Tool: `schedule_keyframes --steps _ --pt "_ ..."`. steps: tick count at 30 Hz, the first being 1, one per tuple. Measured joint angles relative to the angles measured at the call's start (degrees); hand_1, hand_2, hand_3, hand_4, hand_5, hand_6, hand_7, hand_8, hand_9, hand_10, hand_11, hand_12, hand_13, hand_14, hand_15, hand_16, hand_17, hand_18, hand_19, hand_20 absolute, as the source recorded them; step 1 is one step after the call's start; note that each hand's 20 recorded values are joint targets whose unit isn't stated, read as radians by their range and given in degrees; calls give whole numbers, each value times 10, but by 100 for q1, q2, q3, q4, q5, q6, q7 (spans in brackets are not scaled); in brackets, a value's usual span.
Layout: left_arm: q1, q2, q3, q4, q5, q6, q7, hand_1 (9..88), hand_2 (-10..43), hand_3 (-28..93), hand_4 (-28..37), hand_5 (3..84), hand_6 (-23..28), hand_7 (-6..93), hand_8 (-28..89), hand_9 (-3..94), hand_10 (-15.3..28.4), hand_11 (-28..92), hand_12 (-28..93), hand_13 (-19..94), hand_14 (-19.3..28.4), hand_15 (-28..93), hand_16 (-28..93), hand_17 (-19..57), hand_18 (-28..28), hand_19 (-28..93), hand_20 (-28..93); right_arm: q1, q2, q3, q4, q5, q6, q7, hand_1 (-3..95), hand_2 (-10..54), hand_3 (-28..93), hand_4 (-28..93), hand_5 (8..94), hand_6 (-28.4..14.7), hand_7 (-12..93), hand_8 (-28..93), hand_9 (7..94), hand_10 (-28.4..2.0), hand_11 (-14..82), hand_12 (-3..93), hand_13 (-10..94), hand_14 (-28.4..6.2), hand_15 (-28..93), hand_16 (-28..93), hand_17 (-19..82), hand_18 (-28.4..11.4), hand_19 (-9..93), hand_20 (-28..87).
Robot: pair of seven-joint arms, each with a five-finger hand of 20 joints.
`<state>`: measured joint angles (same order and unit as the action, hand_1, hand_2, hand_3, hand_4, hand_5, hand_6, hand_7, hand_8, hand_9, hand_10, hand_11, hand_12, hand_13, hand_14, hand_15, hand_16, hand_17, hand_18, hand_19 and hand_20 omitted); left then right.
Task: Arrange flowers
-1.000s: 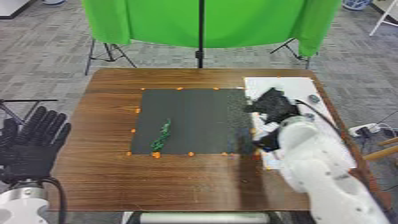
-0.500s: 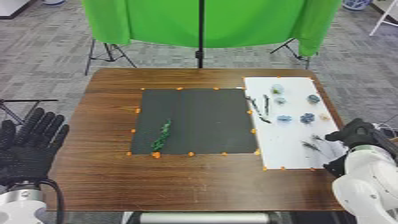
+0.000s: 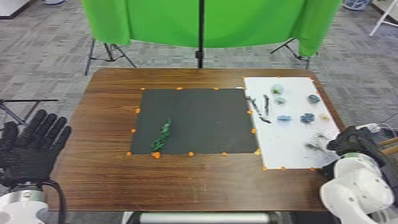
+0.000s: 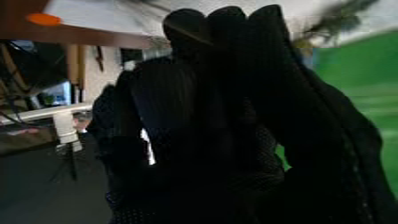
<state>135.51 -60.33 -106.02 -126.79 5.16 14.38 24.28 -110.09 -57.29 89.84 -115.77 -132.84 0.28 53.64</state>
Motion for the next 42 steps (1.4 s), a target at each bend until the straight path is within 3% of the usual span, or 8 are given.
schedule_keyframes --steps 11,19,30,42 --pt "74 -31 10 -18 -19 2 9 273 120 686 -283 509 93 92 -86 458 141 169 110 398 139 284 -34 -35 143 348 147 204 63 -401 -872 567 18 -56 577 -90 699 -279 778 -43 295 37 792 -146 283 437 711 -112 744 293 386 -250 930 429" --pt "93 -31 23 -22 -25 3 10 274 120 685 -283 508 93 92 -87 458 141 169 110 398 140 283 -34 -36 143 349 148 1163 -324 -1647 -865 489 92 -392 575 -94 702 -275 783 -45 286 42 794 -150 283 436 712 -116 743 295 387 -255 931 422" --pt "-86 70 251 4 -25 11 1 274 120 685 -283 508 93 92 -86 457 141 168 109 398 139 282 -35 -36 143 349 148 2334 -1418 -3439 64 165 -48 -535 575 -95 700 -268 792 -48 272 52 799 -155 290 428 715 -125 748 297 391 -268 932 432" --pt "-435 286 463 105 -24 53 -119 278 122 687 -283 508 93 92 -87 459 141 170 110 398 139 283 -34 -35 143 347 147 2772 -2277 -4251 1191 -145 -189 -645 566 -95 701 -268 757 -63 274 72 768 -167 291 429 693 -139 757 305 370 -281 931 434"
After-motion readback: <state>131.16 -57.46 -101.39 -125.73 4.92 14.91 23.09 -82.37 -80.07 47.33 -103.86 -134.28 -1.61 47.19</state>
